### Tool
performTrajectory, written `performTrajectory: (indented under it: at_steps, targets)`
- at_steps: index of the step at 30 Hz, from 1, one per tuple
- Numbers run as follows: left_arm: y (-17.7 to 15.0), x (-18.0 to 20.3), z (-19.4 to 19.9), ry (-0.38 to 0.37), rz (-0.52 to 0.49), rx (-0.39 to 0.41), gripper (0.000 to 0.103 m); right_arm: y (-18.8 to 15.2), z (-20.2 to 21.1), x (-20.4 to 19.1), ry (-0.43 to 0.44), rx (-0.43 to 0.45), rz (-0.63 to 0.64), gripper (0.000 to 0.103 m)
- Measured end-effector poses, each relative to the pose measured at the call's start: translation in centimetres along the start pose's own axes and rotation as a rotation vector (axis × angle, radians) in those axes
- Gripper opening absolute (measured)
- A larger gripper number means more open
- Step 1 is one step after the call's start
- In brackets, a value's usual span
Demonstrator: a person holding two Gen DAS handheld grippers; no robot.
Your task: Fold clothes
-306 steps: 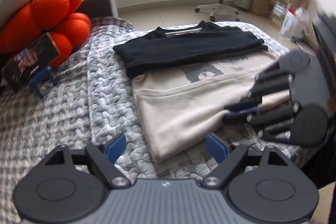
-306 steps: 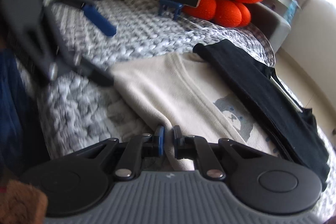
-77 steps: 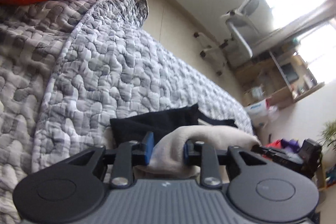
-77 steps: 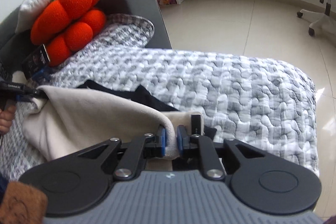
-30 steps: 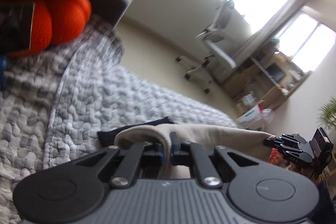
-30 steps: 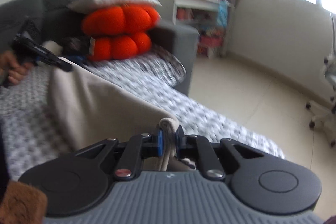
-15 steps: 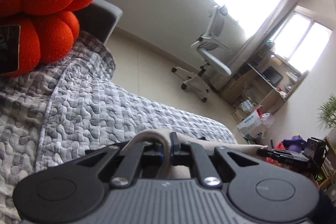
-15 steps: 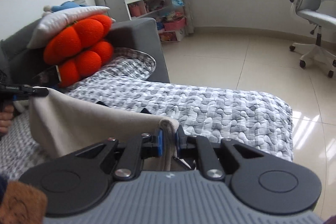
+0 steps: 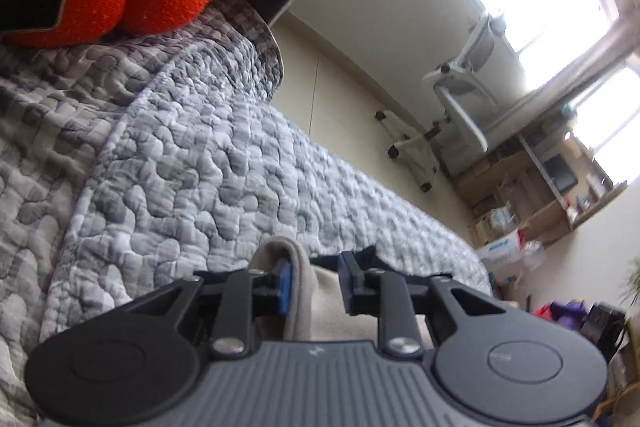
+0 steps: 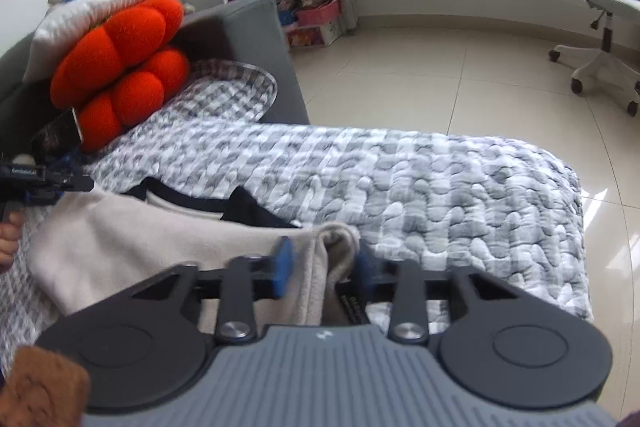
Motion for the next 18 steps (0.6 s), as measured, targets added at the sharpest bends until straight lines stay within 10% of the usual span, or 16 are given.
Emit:
performTrajectory:
  at_steps: [8, 18]
  targets:
    - [0.3, 1.6, 6.4, -0.121, -0.003, 0.166, 0.005, 2.1, 6.3, -2.3, 0.208, 0.188, 0.011, 0.011]
    - [0.7, -1.5, 0.0, 0.072, 0.033, 0.068, 0.006, 1.0, -0.7, 1.0, -0.028, 0.075, -0.186, 0.013]
Point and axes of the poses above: each gripper's, at about its wrist camera, not at the fingertips, and z roughly against the way its jaws point, x to its right, y to its top, the point moved 5 cm from there along -z, roughly the way its jaws point, and after that the axes turned 1 degree about y, right-handed, at the moved point
